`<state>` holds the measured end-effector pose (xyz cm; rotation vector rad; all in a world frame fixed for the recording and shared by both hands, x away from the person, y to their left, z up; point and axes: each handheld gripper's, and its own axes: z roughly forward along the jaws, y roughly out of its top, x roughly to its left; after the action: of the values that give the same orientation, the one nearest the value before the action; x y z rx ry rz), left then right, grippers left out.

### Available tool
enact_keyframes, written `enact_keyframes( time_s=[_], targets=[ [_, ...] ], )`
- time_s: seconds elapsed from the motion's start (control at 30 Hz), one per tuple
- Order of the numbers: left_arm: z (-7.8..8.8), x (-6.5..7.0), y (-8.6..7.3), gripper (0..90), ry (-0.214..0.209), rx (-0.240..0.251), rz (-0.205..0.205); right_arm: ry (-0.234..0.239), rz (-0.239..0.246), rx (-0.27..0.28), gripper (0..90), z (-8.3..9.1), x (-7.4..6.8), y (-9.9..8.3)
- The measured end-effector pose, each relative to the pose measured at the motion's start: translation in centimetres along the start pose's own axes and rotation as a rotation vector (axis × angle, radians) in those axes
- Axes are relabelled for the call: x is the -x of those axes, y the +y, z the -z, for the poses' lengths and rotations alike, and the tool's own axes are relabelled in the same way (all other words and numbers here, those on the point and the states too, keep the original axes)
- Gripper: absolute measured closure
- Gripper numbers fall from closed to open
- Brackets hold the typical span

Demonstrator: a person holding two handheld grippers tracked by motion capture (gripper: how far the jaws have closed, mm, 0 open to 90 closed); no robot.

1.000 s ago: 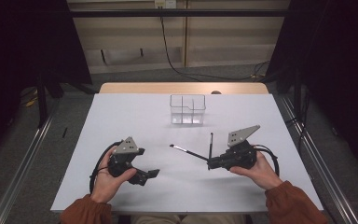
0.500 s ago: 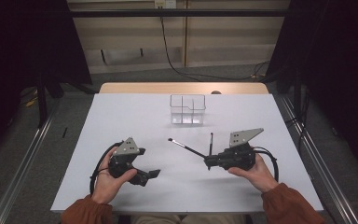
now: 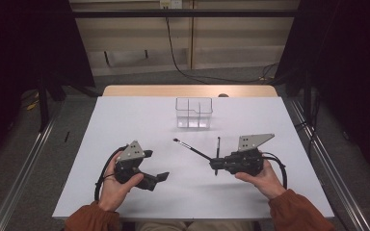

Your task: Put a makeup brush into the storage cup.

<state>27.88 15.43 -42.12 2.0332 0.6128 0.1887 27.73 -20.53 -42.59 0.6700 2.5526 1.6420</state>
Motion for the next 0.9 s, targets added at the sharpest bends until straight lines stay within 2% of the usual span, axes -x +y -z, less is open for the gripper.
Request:
enact_keyframes(
  time_s=[0.03, 0.07, 0.1, 0.17, 0.27, 0.33, 0.4, 0.5, 0.57, 0.67, 0.7, 0.87, 0.9],
  targets=[
    [-0.2, 0.2, 0.1, 4.4, 0.017, 0.015, -0.011, 0.005, 0.001, 0.004, 84.1, -0.1, -0.1, 0.0],
    [-0.2, 0.2, 0.1, 4.4, 0.017, 0.015, -0.011, 0.005, 0.001, 0.004, 84.1, -0.1, -0.1, 0.0],
    [-0.4, 0.2, 0.2, 4.4, -0.003, 0.027, 0.007, 0.009, 0.007, -0.001, 84.1, -0.1, -0.1, 0.0],
    [-0.5, 0.3, 0.4, 4.7, -0.019, 0.035, 0.011, 0.012, 0.009, 0.002, 84.1, -0.2, -0.2, 0.0],
    [-0.6, 0.4, 0.6, 4.5, -0.022, 0.041, 0.009, 0.013, 0.012, 0.009, 84.1, -0.2, -0.3, 0.0],
    [-0.7, 0.5, 0.8, 4.4, 0.004, 0.082, -0.011, 0.009, 0.012, 0.012, 84.1, -0.2, -0.3, 0.0],
    [-0.8, 0.6, 0.9, 3.4, 0.006, 0.095, -0.010, 0.012, 0.009, 0.018, 84.1, -0.3, -0.3, 0.1],
    [-1.0, 0.7, 1.1, 4.4, -0.033, 0.104, 0.000, 0.012, 0.015, 0.022, 84.1, -0.3, -0.4, 0.1],
    [-1.2, 0.8, 1.2, 4.6, -0.031, 0.128, 0.005, 0.009, 0.017, 0.022, 84.1, -0.4, -0.5, 0.1],
    [-1.5, 1.0, 1.5, 4.4, -0.026, 0.140, -0.009, 0.011, 0.021, 0.025, 84.1, -0.5, -0.5, 0.2],
    [-1.7, 1.2, 1.7, 4.4, -0.021, 0.159, -0.025, 0.010, 0.024, 0.024, 84.1, -0.5, -0.6, 0.2],
    [-2.4, 1.4, 2.2, 4.1, -0.028, 0.160, -0.027, 0.005, 0.032, 0.022, 84.1, -0.5, -0.5, 0.1],
    [-2.6, 1.5, 2.3, 3.3, -0.042, 0.165, -0.016, 0.008, 0.030, 0.023, 84.1, -0.6, -0.5, 0.1]
  ],
)
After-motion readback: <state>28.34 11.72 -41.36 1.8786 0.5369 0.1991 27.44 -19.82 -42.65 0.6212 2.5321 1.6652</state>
